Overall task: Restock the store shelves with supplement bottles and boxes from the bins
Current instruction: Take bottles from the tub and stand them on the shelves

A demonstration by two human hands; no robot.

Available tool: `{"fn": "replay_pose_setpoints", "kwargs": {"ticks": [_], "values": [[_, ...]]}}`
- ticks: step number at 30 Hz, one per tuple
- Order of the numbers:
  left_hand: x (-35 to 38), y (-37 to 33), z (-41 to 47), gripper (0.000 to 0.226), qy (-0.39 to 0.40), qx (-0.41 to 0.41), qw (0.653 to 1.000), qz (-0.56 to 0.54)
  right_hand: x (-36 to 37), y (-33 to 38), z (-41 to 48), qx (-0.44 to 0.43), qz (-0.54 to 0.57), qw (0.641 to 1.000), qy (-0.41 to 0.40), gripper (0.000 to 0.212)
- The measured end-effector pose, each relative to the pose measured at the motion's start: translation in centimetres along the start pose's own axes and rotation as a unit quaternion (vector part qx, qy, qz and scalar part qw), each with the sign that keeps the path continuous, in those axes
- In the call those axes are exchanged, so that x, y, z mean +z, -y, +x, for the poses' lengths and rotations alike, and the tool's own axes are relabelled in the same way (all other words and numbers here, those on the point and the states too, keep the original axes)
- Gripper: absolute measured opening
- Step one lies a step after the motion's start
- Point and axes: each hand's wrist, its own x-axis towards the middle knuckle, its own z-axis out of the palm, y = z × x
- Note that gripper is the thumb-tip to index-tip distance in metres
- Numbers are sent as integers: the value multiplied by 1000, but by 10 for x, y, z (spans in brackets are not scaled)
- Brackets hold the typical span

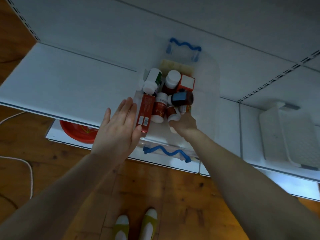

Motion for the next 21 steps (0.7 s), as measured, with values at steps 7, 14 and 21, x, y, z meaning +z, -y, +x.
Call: {"fn": "replay_pose_setpoints", "kwargs": {"ticks": [7, 14, 21], "values": [[-2, 0, 1, 71, 7, -6, 1000, 1, -33, 2, -48, -43, 40, 996, -63, 57], [-11, -2, 7, 58, -14, 62, 998, 9, -78, -30, -110, -174, 162, 956, -174, 33], [-5, -58, 71, 45, 0, 78, 989, -125, -104, -76, -137, -105, 310, 931, -164, 21]]}}
